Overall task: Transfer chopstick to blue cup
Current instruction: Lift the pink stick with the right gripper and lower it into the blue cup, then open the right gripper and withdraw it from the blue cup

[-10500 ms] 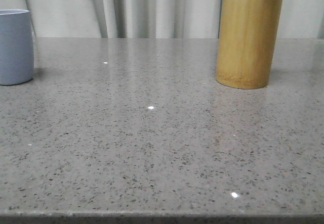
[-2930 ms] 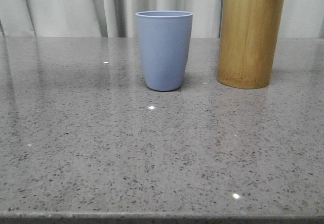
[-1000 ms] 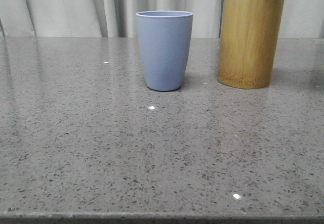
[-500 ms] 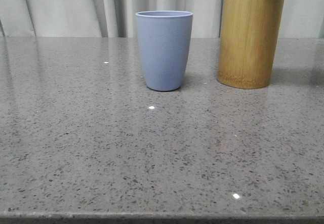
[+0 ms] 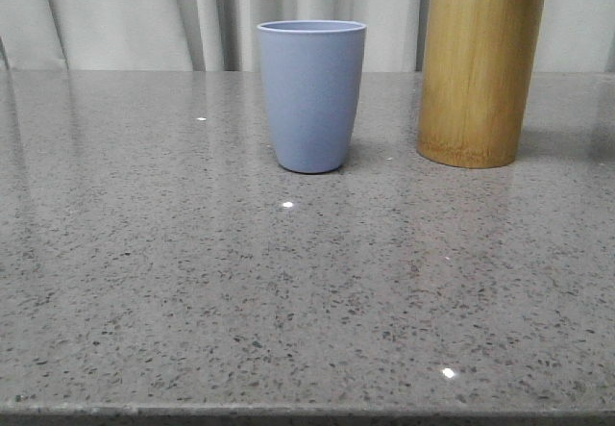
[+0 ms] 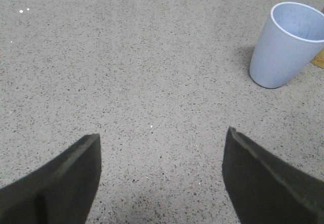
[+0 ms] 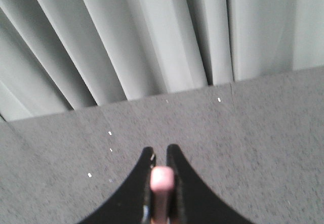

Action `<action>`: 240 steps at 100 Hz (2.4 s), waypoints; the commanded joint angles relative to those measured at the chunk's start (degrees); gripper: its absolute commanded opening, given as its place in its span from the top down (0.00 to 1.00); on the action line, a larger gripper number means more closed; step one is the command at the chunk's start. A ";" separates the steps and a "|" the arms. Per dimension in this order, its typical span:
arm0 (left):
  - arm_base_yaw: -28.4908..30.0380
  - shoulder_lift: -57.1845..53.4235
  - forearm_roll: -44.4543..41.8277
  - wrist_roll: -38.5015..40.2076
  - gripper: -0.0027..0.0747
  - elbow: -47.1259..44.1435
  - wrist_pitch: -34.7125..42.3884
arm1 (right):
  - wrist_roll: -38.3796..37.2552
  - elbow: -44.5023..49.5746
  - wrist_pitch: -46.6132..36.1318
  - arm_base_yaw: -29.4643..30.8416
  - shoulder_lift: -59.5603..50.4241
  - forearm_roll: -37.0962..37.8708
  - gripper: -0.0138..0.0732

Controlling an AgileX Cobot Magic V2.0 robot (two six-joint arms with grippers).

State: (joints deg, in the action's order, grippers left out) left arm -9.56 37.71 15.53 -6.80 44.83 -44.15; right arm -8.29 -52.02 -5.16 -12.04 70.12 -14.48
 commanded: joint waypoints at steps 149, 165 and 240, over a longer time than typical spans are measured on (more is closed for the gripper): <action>0.05 -0.03 0.93 0.16 0.33 1.39 3.86 | 0.36 -31.85 24.28 -16.13 15.34 -1.39 0.88; 0.05 -0.03 0.93 0.16 0.33 1.39 3.86 | 0.36 -31.85 26.16 -16.13 15.66 -1.39 0.69; 0.05 -0.03 0.93 0.16 0.33 1.39 3.98 | 0.41 -32.03 34.51 -8.24 4.34 9.86 0.31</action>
State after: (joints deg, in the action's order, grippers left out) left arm -9.56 37.71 15.53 -6.80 44.83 -44.15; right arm -8.29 -82.25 30.47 -22.49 79.23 -7.70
